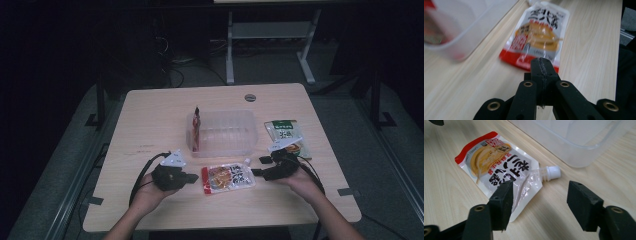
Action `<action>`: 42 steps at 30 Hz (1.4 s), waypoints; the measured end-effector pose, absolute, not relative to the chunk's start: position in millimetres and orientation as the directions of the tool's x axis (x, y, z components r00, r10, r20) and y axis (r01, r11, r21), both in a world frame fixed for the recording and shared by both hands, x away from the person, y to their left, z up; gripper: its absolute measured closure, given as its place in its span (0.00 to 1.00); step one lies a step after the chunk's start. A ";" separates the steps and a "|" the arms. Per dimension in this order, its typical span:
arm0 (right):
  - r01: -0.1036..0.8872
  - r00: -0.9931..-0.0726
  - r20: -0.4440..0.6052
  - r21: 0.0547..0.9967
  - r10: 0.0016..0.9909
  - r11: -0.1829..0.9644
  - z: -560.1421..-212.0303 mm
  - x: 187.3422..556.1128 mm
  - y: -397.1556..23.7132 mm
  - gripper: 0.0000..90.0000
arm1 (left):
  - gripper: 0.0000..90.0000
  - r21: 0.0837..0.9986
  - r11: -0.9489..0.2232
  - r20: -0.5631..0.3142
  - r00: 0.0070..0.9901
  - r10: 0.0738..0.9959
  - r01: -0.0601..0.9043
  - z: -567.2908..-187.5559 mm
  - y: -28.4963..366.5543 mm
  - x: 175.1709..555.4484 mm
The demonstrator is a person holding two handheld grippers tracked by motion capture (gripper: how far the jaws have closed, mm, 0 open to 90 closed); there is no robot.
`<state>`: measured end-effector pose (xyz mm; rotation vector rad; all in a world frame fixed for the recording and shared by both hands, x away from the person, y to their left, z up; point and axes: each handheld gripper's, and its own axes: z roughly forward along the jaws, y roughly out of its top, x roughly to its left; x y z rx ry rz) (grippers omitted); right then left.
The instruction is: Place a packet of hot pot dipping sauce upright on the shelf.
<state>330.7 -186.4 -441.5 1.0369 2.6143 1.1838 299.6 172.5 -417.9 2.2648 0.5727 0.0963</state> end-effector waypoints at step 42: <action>0.573 -0.777 0.248 0.658 0.579 0.488 -455.7 323.5 -172.7 0.26 | 1.00 0.636 -0.679 -0.116 0.915 0.386 0.367 -461.6 90.7 340.1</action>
